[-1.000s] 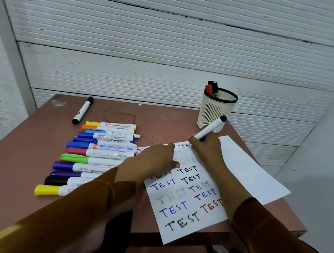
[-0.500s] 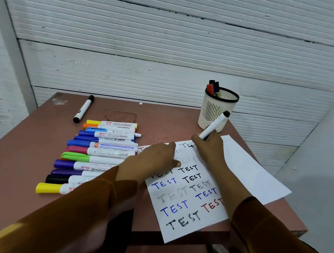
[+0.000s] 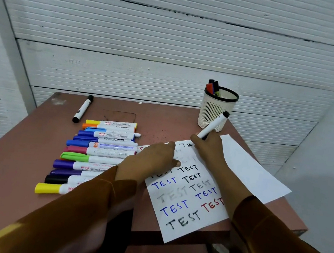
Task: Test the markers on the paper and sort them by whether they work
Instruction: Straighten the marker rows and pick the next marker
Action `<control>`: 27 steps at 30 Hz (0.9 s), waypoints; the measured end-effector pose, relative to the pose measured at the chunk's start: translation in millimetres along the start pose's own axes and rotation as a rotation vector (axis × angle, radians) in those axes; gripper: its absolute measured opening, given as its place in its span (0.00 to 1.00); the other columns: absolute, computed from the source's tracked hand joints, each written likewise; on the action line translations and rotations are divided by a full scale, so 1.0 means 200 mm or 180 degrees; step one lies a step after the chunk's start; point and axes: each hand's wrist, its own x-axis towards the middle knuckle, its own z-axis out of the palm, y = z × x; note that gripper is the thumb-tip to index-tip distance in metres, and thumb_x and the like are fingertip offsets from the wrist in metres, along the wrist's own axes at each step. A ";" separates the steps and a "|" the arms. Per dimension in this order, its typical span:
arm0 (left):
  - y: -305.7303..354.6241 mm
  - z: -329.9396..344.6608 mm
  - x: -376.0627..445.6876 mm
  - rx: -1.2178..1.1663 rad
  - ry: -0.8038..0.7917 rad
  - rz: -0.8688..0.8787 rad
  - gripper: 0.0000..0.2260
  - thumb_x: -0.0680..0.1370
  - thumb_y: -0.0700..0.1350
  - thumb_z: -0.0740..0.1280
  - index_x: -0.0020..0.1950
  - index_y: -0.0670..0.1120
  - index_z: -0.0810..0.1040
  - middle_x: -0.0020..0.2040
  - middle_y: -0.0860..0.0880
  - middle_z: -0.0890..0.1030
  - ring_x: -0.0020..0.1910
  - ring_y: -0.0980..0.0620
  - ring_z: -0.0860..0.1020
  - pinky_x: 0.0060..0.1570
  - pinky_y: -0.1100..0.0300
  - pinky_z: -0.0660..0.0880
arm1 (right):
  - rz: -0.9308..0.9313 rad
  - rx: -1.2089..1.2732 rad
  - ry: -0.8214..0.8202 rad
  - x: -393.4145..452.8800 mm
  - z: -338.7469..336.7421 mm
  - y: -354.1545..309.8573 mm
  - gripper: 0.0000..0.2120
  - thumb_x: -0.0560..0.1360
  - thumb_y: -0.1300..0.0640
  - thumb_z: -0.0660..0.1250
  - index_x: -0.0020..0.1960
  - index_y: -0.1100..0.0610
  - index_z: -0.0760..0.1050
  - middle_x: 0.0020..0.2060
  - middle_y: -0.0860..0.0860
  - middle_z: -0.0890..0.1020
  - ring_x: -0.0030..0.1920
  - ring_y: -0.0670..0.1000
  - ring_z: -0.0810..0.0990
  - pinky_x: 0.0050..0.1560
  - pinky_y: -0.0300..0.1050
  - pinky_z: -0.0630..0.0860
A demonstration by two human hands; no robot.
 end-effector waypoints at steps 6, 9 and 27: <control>0.00 0.00 0.00 0.0014 -0.0020 -0.0001 0.21 0.79 0.52 0.61 0.67 0.42 0.63 0.60 0.40 0.75 0.58 0.43 0.73 0.48 0.56 0.67 | 0.0209 0.0481 0.0112 0.01 -0.02 0.00 0.06 0.71 0.64 0.66 0.39 0.59 0.69 0.31 0.51 0.73 0.34 0.50 0.73 0.41 0.44 0.70; 0.00 0.00 0.00 -0.0008 -0.0032 -0.0007 0.21 0.79 0.52 0.61 0.67 0.42 0.64 0.60 0.41 0.75 0.57 0.44 0.73 0.48 0.56 0.67 | 0.0199 0.0482 0.0066 0.01 -0.01 0.00 0.06 0.71 0.64 0.66 0.39 0.59 0.69 0.31 0.52 0.73 0.34 0.49 0.73 0.38 0.42 0.70; 0.00 -0.01 -0.01 0.0093 -0.0052 0.0024 0.22 0.79 0.52 0.60 0.68 0.42 0.62 0.59 0.40 0.75 0.57 0.44 0.74 0.48 0.56 0.68 | 0.0288 0.0369 0.0205 0.04 -0.01 0.03 0.08 0.70 0.64 0.67 0.48 0.65 0.74 0.35 0.52 0.76 0.38 0.51 0.75 0.43 0.45 0.72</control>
